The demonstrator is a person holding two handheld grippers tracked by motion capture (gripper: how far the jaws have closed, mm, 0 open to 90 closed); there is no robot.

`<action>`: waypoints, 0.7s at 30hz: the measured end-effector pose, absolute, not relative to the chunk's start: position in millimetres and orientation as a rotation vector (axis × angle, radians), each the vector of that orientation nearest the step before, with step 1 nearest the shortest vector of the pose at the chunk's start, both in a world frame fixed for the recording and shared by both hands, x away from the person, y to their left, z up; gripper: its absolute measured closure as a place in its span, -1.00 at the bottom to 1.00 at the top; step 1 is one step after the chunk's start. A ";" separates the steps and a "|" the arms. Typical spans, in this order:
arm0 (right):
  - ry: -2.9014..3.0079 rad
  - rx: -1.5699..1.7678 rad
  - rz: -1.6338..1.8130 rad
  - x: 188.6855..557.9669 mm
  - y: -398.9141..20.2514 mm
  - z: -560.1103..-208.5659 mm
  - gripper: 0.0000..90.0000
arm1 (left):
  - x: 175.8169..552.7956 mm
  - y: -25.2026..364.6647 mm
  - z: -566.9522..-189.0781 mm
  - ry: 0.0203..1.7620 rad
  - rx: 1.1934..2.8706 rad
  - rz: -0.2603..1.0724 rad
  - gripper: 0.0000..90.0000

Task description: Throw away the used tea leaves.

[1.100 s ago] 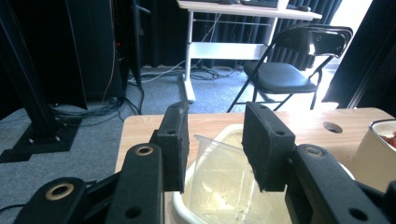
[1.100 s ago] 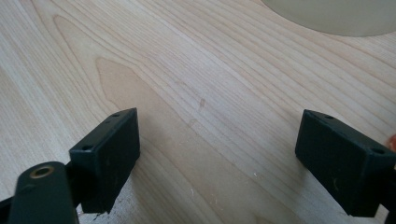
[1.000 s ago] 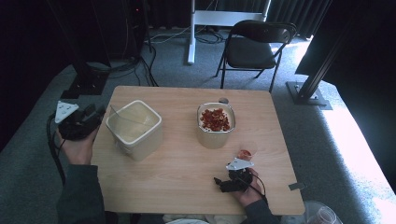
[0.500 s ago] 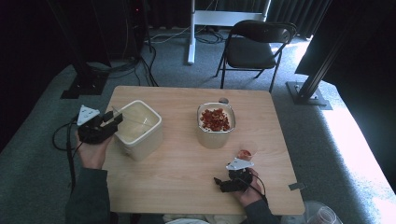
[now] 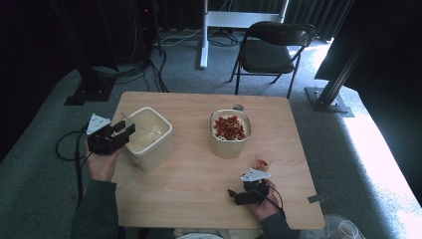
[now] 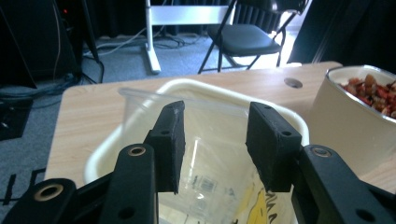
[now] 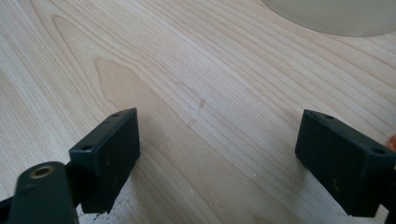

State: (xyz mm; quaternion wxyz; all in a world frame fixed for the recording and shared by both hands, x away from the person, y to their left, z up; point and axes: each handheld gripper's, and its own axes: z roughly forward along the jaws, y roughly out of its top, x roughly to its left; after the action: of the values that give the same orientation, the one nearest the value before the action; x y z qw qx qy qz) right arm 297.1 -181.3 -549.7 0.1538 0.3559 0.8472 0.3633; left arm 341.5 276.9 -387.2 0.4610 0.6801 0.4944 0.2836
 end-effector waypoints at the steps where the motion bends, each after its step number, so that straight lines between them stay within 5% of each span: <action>1: 2.429 1.021 1.042 297.1 -181.2 -549.7 -0.71 | 340.9 276.8 -387.4 1.214 1.668 0.698 0.28; 21: 2.429 1.018 1.046 296.7 -181.3 -549.6 -0.68 | 319.4 269.9 -382.5 1.177 1.646 0.666 0.24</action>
State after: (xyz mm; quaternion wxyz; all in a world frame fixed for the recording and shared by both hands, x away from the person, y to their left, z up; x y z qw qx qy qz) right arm 296.7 -181.3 -549.6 0.1534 0.3551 0.8470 0.3647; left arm 319.4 269.9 -382.5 0.4843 0.6761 0.4832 0.2737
